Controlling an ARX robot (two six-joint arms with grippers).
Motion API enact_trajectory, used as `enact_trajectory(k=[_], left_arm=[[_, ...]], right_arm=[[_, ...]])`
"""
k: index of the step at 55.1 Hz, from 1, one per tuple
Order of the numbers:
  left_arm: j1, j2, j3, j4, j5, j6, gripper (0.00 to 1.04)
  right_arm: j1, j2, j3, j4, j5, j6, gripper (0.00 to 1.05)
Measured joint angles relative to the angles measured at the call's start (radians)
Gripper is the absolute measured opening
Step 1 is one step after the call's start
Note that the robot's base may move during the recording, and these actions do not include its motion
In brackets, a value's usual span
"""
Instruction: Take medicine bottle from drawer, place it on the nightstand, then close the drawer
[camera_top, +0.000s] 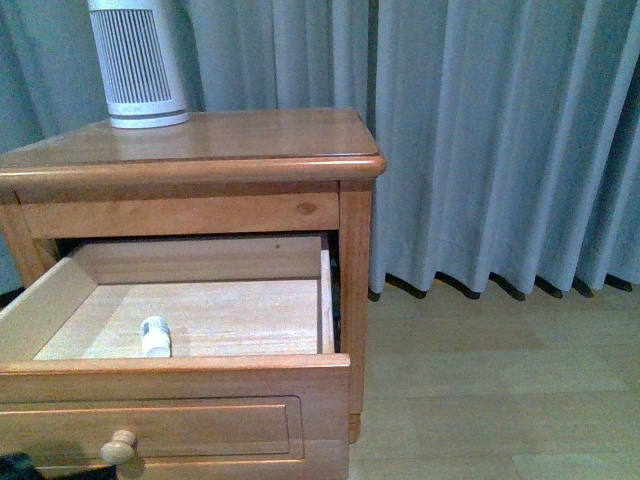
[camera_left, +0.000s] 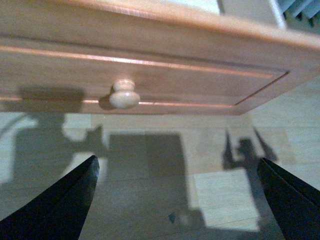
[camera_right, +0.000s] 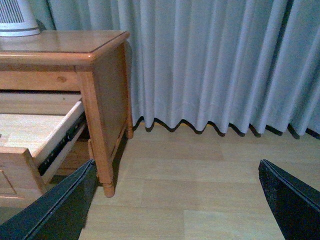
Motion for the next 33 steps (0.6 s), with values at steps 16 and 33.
enact_trajectory(k=[16,33], left_arm=[[0.131,-0.622,-0.063,-0.077,-0.229,0.172,0.74],[0.132,-0.837,-0.166,-0.126,-0.246,0.238,0.15]], right_arm=[[0.0,0.0,0.0,0.0,0.0,0.0,0.98],[0.0,0.0,0.0,0.0,0.0,0.0,0.98]])
